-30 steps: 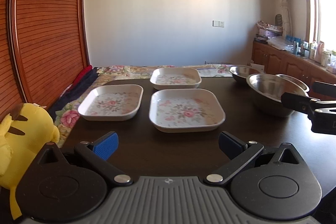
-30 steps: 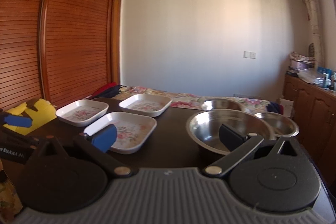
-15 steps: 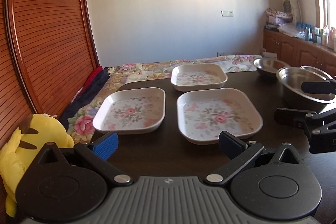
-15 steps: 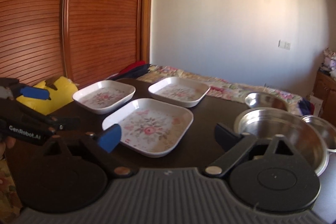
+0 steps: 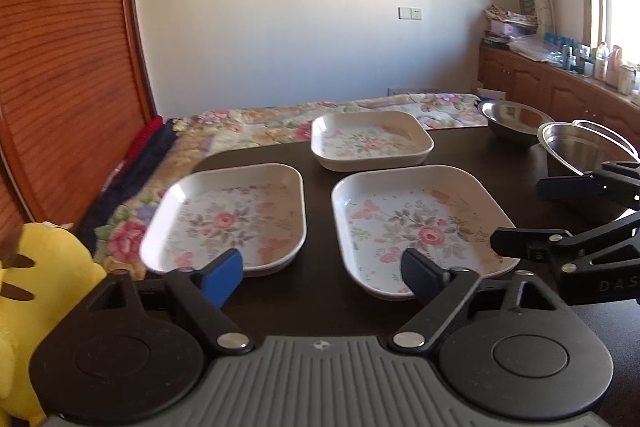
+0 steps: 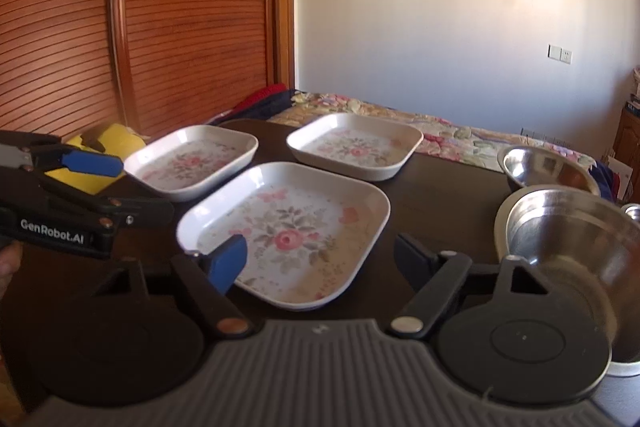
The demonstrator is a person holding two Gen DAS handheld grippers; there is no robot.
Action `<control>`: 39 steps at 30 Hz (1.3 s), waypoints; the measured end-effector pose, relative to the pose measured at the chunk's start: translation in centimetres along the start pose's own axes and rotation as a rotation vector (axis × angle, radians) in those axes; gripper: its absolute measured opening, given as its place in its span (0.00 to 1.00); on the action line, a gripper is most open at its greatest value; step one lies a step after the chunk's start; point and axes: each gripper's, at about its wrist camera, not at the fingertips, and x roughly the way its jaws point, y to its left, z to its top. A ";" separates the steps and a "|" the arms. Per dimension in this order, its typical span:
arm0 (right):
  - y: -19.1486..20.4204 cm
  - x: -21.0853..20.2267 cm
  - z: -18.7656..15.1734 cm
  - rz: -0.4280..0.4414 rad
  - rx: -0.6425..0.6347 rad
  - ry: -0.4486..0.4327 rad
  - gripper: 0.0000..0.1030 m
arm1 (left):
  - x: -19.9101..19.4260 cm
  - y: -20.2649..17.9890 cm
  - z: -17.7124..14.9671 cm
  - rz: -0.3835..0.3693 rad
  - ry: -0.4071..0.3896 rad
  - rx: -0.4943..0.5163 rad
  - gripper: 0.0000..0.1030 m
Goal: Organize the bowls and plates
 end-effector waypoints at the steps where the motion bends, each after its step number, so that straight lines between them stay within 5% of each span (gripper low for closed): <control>1: -0.1 0.2 0.0 0.000 0.002 0.006 0.75 | 0.3 0.0 0.0 -0.013 0.004 -0.003 0.77; 15: -0.9 2.4 -0.1 -0.031 0.025 0.057 0.51 | 3.2 0.2 0.3 -0.119 0.039 -0.069 0.37; 39: -2.3 4.5 0.0 -0.034 0.112 0.104 0.33 | 6.1 -0.2 0.3 -0.128 0.082 -0.062 0.15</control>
